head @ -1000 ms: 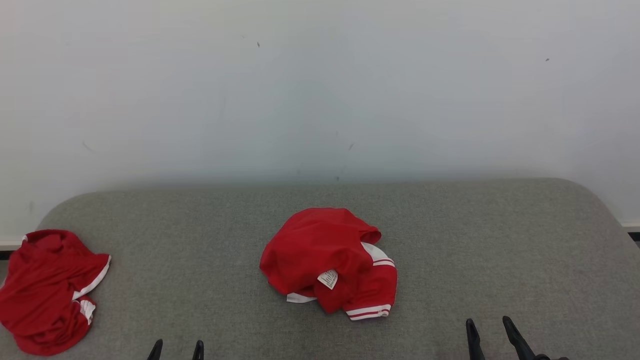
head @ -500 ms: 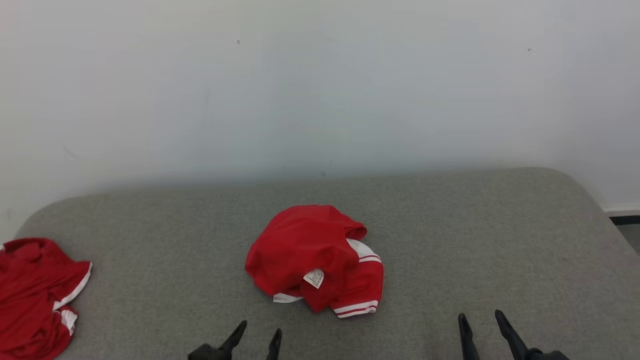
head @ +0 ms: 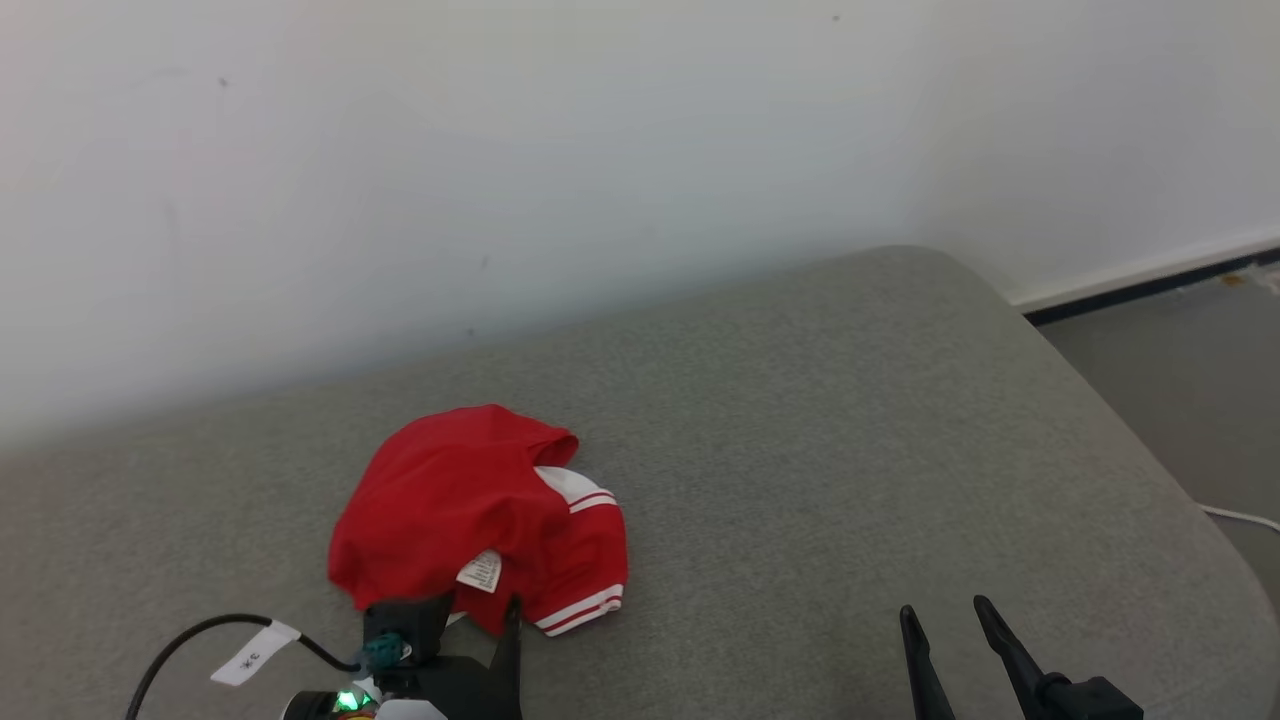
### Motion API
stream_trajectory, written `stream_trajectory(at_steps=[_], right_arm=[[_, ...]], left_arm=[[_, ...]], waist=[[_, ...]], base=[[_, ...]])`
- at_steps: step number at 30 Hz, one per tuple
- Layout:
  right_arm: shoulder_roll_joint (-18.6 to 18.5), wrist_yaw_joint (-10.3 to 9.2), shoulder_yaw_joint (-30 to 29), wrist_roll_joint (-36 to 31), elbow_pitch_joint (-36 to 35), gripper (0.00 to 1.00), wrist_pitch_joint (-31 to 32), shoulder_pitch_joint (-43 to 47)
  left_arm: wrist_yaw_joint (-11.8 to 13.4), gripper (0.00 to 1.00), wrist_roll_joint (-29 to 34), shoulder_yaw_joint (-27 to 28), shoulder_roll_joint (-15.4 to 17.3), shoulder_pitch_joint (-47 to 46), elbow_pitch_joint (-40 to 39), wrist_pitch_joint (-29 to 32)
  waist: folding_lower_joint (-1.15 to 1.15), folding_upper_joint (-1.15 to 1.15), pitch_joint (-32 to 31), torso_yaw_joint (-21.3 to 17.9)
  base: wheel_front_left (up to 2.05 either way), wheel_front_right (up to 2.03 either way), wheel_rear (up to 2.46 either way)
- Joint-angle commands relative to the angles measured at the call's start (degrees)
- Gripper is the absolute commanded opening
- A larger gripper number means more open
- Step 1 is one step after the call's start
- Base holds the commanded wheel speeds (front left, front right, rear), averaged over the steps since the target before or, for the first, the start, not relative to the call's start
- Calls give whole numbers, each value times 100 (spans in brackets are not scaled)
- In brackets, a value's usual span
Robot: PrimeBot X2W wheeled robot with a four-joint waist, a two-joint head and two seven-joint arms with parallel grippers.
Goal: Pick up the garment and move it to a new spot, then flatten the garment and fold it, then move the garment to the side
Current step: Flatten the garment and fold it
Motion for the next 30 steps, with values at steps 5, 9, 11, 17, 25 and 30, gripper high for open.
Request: stream_trajectory(at_steps=[5,9,11,17,25,30], right_arm=[[-3,20,-34,-32,-88,100,15,-54],[-3,20,-31,-18,-100,100,21,-71],[-2,20,-18,3,-91,100,15,-94],[-6,20,81,41,-49,100,23,-122],[-4,19,181,61,40,100,-9,-176],[-6,19,272,105,107,100,-36,-213]], left_arm=[[68,100,-250,44,-28,-290,355,-183],[268,93,-386,112,-31,-506,571,-392],[310,0,-383,93,-34,-655,652,-484],[198,0,-447,-183,-39,-1328,658,-652],[-25,0,-822,-998,-43,-2633,86,-731],[88,0,-1253,-1389,-42,-3761,-543,-806]], waist=[[-1,-1,373,-840],[-1,-1,374,-887],[-1,-1,358,-865],[-1,-1,263,-755],[-1,-1,187,-741],[-1,-1,217,-909]], base=[[0,0,0],[0,0,0],[0,0,0],[0,0,0],[0,0,0],[0,0,0]])
